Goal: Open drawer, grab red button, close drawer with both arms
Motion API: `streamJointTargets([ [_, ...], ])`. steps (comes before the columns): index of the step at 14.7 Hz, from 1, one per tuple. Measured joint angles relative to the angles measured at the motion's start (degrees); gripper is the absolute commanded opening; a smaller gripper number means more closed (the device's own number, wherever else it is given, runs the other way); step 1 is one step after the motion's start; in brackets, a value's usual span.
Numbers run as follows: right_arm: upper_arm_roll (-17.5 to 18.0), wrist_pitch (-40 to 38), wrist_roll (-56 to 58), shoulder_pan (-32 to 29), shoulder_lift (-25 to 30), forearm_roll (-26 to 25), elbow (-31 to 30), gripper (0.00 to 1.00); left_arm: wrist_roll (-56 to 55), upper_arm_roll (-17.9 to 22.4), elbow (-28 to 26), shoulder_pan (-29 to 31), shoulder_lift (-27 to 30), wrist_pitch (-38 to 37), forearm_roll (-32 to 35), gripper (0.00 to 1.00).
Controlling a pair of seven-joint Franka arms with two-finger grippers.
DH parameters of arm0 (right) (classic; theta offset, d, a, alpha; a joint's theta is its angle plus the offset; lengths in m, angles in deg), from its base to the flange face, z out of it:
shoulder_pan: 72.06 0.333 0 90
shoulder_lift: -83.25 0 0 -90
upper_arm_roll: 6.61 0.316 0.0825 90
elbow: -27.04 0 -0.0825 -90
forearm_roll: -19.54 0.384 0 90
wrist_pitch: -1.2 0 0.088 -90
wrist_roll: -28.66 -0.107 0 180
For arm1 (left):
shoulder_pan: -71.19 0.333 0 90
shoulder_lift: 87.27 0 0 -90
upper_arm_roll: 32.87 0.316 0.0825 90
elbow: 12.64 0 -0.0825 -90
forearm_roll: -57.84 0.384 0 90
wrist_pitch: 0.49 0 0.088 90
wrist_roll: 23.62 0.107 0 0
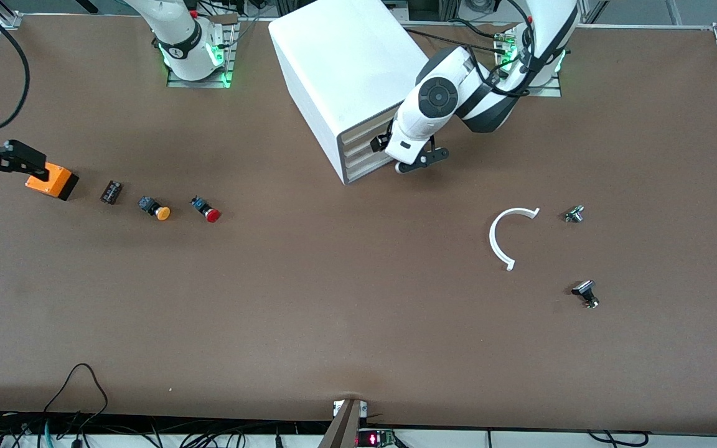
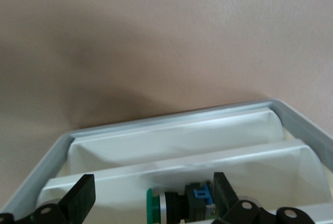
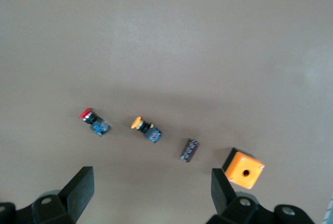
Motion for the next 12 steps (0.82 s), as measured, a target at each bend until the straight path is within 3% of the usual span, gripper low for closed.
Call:
streamJointTargets([
  [7, -0.6, -2.2, 3.5, 0.0, 0.0, 0.5, 0.5, 1.00, 20.0, 11.1, 6.8, 10.3, 6.8, -8.4, 1.5, 1.00],
  [12, -0.9, -4.5, 3.5, 0.0, 1.3, 2.9, 0.8, 1.00, 34.8, 17.6, 12.5, 14.4, 13.0, -23.2, 3.2, 1.00],
])
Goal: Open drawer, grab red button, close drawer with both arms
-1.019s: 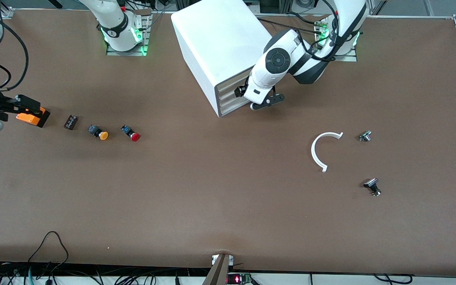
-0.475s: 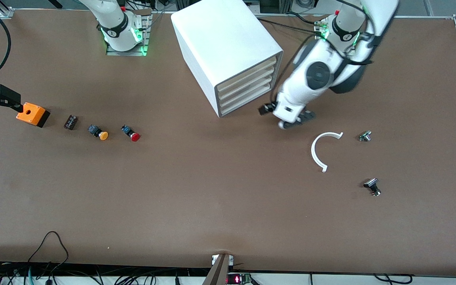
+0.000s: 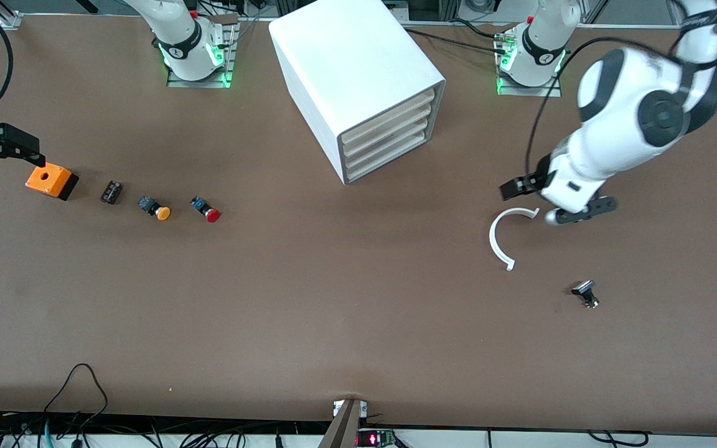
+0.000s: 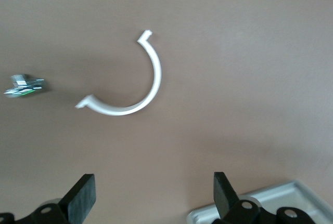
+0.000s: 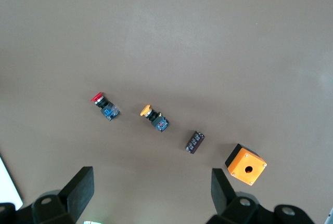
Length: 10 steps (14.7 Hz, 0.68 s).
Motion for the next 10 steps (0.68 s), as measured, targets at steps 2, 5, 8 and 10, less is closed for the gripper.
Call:
streamJointTargets([
  [2, -0.2, -0.5, 0.0, 0.0, 0.8, 0.0, 0.0, 1.00, 4.7, 2.2, 2.6, 0.1, 2.2, -4.7, 3.9, 1.00],
  [5, -0.2, -0.7, 0.0, 0.0, 0.9, 0.0, 0.0, 1.00, 13.2, 6.5, 4.9, -0.1, 4.8, -7.2, 7.3, 1.00],
  [8, -0.3, -0.6, 0.0, 0.0, 0.9, 0.0, -0.5, 1.00, 18.6, 10.0, 5.4, -0.1, 6.8, -8.7, 7.4, 1.00],
  [10, -0.5, 0.5, 0.0, -0.2, 1.6, 0.0, -2.0, 1.00, 19.0, 10.1, 5.6, -0.2, 7.6, -10.1, 7.4, 1.00],
])
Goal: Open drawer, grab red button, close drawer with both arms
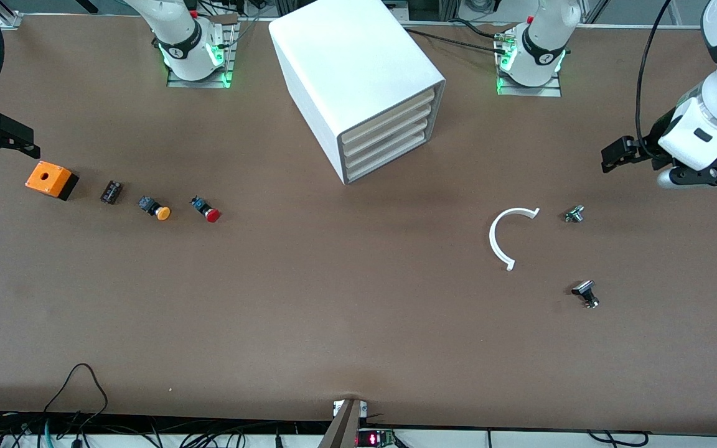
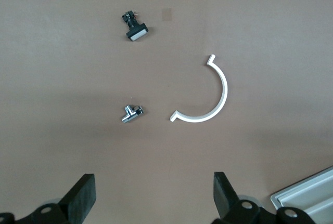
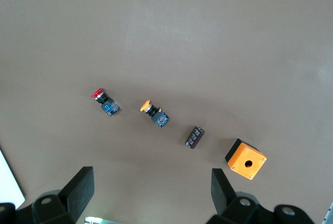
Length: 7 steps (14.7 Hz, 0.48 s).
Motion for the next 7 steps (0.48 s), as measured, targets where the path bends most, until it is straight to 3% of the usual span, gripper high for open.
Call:
streamJointTargets([
  [4, -0.3, 3.8, 2.8, -0.4, 4.9, 0.0, -6.7, 1.00, 0.0, -0.1, 1.3, -0.1, 0.1, -1.7, 0.0, 1.00],
  [7, -0.1, 3.9, 5.4, -1.1, 6.2, 0.0, -8.1, 1.00, 0.0, 0.2, 1.3, -0.1, 0.1, -2.1, 0.0, 1.00],
])
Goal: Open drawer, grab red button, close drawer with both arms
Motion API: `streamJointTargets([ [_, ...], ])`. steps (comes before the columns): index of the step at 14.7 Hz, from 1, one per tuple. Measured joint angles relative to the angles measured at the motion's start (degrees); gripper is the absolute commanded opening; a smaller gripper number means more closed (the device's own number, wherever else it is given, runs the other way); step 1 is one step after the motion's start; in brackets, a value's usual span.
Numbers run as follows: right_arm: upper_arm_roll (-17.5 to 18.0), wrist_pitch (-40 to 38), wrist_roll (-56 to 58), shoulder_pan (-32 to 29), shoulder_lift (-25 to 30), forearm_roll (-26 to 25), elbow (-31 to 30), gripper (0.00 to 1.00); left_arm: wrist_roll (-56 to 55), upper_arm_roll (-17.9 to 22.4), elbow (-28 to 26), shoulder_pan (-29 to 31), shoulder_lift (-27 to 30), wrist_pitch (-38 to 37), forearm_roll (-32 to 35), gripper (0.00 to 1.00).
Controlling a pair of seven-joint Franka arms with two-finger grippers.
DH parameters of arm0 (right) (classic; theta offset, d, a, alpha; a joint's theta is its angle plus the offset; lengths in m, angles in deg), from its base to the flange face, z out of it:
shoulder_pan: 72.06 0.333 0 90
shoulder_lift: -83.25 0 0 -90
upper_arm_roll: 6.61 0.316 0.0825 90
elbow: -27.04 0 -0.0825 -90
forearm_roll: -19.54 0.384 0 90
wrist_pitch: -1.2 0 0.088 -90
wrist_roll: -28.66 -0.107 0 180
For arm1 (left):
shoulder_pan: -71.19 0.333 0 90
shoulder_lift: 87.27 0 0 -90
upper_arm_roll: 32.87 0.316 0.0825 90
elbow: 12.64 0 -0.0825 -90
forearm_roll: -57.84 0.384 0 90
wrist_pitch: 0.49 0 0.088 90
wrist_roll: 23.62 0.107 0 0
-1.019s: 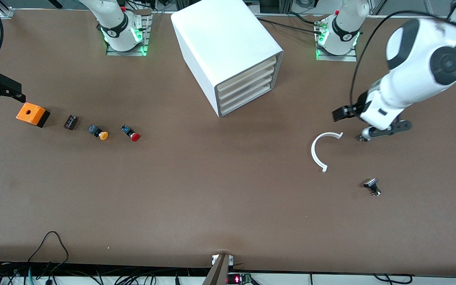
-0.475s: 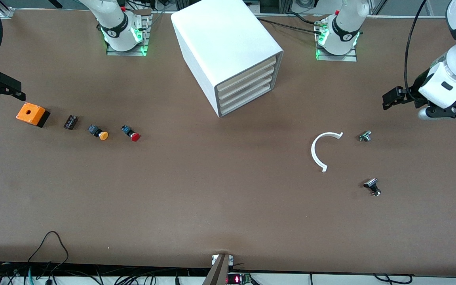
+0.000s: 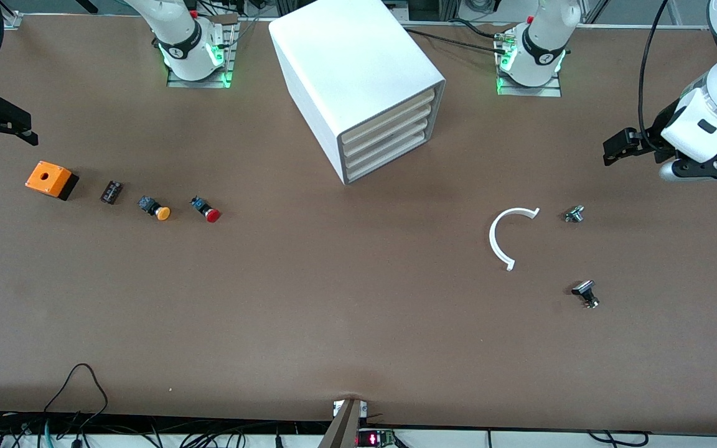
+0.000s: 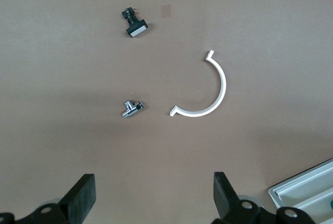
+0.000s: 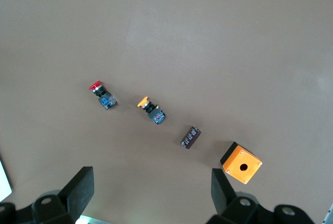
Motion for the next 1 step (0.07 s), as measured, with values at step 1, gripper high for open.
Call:
streamJointTargets([
  [1, 0.0, 0.1, 0.0, 0.0, 0.0, 0.0, 0.0, 1.00, 0.0, 0.2, 0.0, 0.2, 0.0, -0.1, 0.0, 1.00],
])
